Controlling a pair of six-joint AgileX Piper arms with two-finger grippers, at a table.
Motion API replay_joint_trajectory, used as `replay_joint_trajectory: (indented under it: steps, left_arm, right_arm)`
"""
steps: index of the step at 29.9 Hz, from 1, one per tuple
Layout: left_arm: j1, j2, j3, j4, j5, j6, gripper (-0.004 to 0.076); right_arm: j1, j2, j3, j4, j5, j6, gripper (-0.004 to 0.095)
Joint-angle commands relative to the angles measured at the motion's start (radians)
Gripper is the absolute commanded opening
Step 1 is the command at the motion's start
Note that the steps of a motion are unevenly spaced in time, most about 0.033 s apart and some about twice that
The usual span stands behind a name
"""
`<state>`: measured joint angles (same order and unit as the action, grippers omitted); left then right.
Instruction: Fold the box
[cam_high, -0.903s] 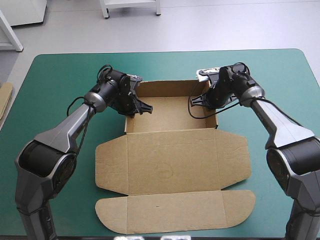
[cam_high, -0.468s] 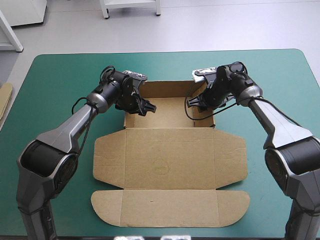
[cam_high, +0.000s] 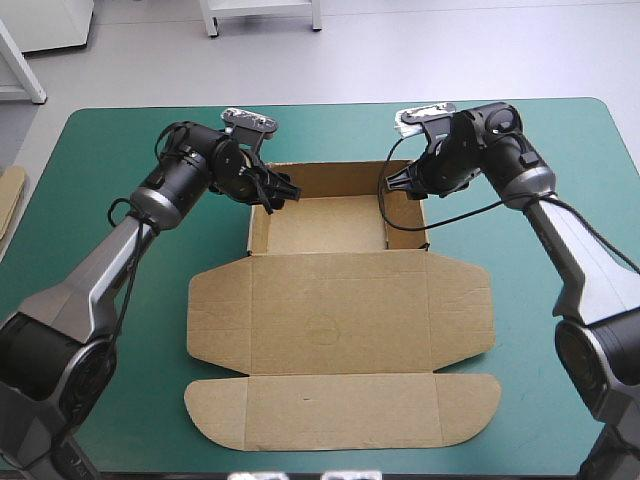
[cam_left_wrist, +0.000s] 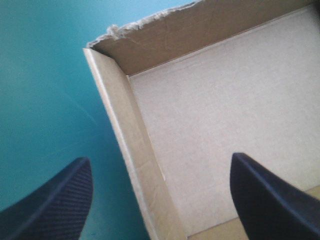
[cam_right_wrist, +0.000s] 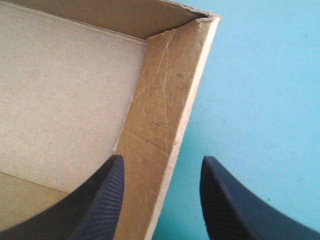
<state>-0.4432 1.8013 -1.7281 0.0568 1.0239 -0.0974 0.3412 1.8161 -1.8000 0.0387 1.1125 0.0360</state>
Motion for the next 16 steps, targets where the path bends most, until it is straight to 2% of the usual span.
replay_joint_trajectory:
  steps: [1, 7, 14, 16]
  left_arm:
    - [-0.006, -0.131, -0.010, 0.007, 0.003, 0.001, 0.0545]
    - [-0.010, -0.377, 0.210, -0.009, -0.036, 0.009, 0.0485]
    - [-0.010, -0.696, 0.484, -0.080, -0.071, 0.009, 0.0483]
    - [-0.010, -0.767, 0.529, -0.076, -0.075, 0.009, 0.0483]
  right_arm:
    - [0.002, -0.116, -0.036, -0.022, 0.000, 0.003, 0.0451]
    - [0.002, -0.226, -0.005, -0.032, 0.001, 0.003, 0.0450]
    - [0.002, -0.234, 0.016, -0.032, 0.025, 0.003, 0.0456]
    - [0.002, -0.214, 0.016, -0.032, 0.005, 0.003, 0.0504]
